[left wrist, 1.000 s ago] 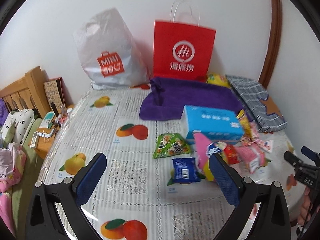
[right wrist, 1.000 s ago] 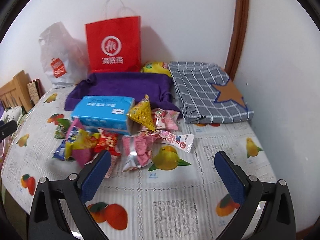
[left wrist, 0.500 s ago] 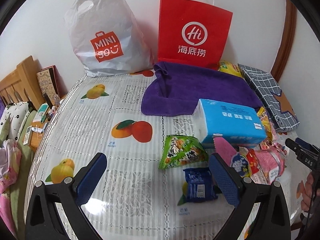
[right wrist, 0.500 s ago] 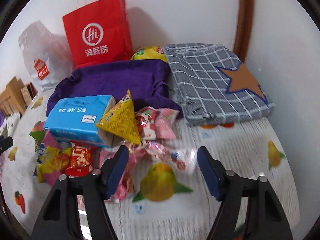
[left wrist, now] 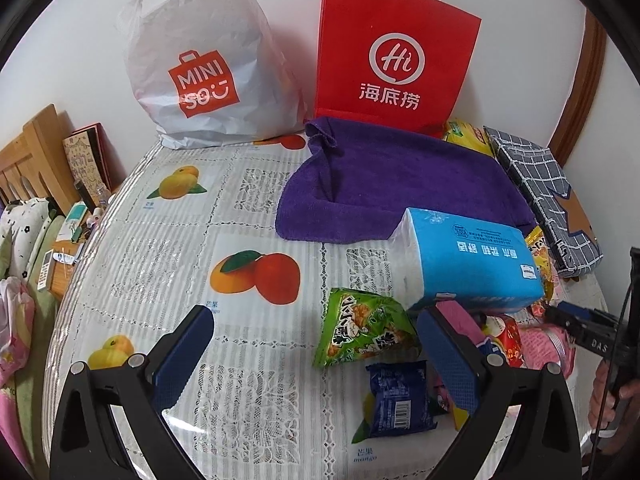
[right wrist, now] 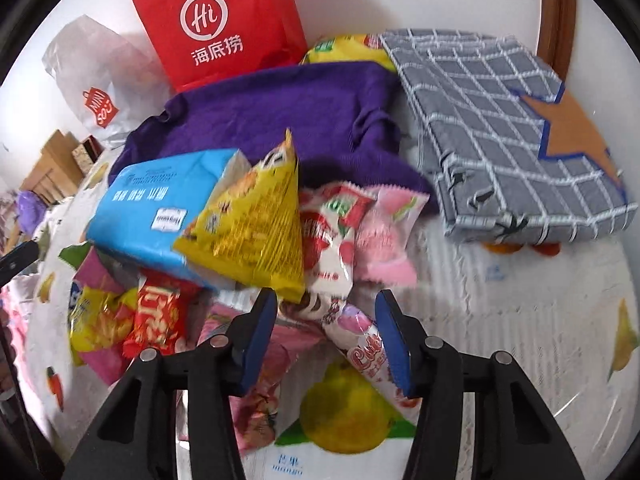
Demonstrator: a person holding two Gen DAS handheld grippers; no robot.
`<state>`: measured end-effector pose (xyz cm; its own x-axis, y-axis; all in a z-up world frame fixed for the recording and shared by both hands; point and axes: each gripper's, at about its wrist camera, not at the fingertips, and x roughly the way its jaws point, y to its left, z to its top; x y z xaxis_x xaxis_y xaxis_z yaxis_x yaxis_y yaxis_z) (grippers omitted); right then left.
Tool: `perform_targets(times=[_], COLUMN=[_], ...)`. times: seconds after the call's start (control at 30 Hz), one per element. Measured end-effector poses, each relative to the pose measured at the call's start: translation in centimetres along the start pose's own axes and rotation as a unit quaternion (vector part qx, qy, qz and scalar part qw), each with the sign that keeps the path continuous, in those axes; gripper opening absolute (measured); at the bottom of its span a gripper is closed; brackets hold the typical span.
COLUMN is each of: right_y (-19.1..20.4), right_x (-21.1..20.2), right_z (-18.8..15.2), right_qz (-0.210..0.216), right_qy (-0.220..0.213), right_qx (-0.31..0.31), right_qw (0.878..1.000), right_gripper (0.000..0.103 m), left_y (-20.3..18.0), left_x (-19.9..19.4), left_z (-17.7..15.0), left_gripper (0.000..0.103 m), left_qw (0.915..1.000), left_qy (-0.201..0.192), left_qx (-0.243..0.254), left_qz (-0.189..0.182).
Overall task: Organize snacks
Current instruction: 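Grasp the pink candy stick with the right tool while the left tool approaches the green snack bag, then grasp the green snack bag with the left tool while the right tool lifts the candy stick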
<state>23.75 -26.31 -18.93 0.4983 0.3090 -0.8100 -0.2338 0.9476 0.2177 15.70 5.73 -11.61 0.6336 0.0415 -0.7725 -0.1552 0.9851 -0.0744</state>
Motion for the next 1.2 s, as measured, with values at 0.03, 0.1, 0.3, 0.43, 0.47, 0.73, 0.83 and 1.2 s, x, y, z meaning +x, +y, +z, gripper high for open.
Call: perform_targets(times=[0.03,0.1,0.3,0.43,0.47,0.73,0.83,1.2], right_y=[0.0,0.2,0.7,1.1,0.9,-0.5,-0.5,-0.2], right_x=[0.0,0.2,1.3,1.1,0.9,-0.5,-0.5,-0.4], right_z=[-0.2,-0.7,-0.8,-1.1,-1.3,-3.1,-3.5,-3.7], right_qz=[0.003,0.004,-0.017,-0.037,-0.040,-0.064,-0.068,-0.078], right_qy=[0.003,0.009,0.017,0.015,0.015,0.011,0.003,-0.003], right_qx=[-0.001,-0.007,-0.015,-0.031,-0.032,-0.010,-0.014,-0.024], right_qw=[1.000,1.000,1.000,0.999,0.999,0.998,0.998,0.997], right_gripper=[0.052,0.052,0.050,0.031,0.030,0.021,0.021,0.024], left_y=[0.0,0.1,0.0,-0.6,-0.7,-1.9,-2.2,-2.2], left_x=[0.1,0.2,1.0,1.9,2.2,5.3,6.6,8.1], left_z=[0.0,0.0,-0.5,-0.5,-0.5,0.0,0.2,-0.1], left_gripper=[0.102,0.102,0.102,0.102,0.102,0.102,0.102,0.071], left_qw=[1.0000,1.0000,0.9997,0.9992,0.9992,0.9976,0.9968,0.9938], left_qy=[0.002,0.004,0.019,0.028,0.031,0.061,0.074,0.094], left_qx=[0.000,-0.001,0.006,0.015,0.016,0.015,0.017,0.005], left_qz=[-0.001,-0.004,-0.017,-0.024,-0.022,-0.030,-0.028,-0.059])
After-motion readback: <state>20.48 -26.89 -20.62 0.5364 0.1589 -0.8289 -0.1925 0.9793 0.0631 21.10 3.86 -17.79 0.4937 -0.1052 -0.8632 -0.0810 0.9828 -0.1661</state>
